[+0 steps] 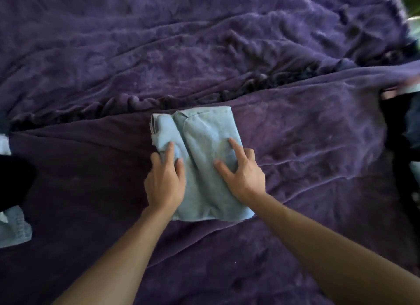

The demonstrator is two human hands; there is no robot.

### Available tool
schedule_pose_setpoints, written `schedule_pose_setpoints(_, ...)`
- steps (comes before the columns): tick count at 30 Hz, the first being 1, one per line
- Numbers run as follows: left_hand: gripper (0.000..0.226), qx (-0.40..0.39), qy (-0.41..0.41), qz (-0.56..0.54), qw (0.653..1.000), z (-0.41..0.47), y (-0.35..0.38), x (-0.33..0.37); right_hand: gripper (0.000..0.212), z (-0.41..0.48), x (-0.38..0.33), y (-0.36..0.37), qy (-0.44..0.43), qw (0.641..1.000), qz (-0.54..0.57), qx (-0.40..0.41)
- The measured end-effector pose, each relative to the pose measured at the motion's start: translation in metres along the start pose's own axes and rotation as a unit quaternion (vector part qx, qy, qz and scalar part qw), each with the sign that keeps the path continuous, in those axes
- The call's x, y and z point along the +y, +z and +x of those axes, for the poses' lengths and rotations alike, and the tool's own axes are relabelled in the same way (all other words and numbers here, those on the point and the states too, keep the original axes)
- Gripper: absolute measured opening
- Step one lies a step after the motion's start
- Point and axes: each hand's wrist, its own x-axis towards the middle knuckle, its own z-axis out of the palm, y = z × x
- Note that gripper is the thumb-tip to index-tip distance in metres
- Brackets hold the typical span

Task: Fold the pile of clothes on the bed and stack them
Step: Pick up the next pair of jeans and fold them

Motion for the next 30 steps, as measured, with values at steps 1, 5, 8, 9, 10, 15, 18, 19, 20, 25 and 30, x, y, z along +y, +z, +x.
schedule_pose_setpoints(1,0.046,-0.006,0.007,-0.006,1.000,-0.013,0.002,0.020,0.078,-0.008,0.013,-0.017,0.007,1.000,-0.019,-0.003)
schedule_pose_setpoints(5,0.044,-0.046,0.031,-0.034,0.998,-0.056,0.016,0.104,0.089,-0.038,0.077,-0.087,0.039,0.998,-0.044,-0.013)
schedule_pose_setpoints(8,0.044,-0.070,0.044,-0.044,0.996,-0.074,0.031,0.173,0.086,-0.041,0.127,-0.147,0.048,0.998,-0.046,-0.008)
schedule_pose_setpoints(9,0.044,-0.069,0.052,-0.053,0.995,-0.079,0.036,0.197,0.085,-0.038,0.145,-0.168,0.043,0.998,-0.046,-0.004)
schedule_pose_setpoints(10,0.045,-0.064,0.064,-0.068,0.994,-0.082,0.041,0.223,0.085,-0.034,0.161,-0.191,0.034,0.998,-0.047,0.005)
schedule_pose_setpoints(15,0.045,-0.011,0.100,-0.145,0.984,-0.085,0.068,0.357,0.083,0.006,0.235,-0.313,-0.016,0.995,-0.059,0.080)
schedule_pose_setpoints(18,0.045,0.010,0.107,-0.191,0.976,-0.081,0.085,0.439,0.083,0.034,0.277,-0.388,-0.026,0.992,-0.066,0.103)
schedule_pose_setpoints(19,0.045,0.011,0.109,-0.202,0.973,-0.079,0.091,0.462,0.083,0.044,0.290,-0.410,-0.028,0.991,-0.076,0.107)
schedule_pose_setpoints(20,0.046,0.007,0.109,-0.211,0.971,-0.077,0.098,0.484,0.083,0.055,0.303,-0.430,-0.027,0.990,-0.090,0.109)
schedule_pose_setpoints(25,0.052,-0.039,0.074,-0.218,0.972,-0.061,0.154,0.576,0.083,0.110,0.371,-0.489,-0.005,0.989,-0.118,0.094)
schedule_pose_setpoints(30,0.066,-0.135,0.104,-0.107,0.980,-0.059,0.221,0.585,0.065,0.130,0.431,-0.463,0.042,0.977,-0.205,0.046)
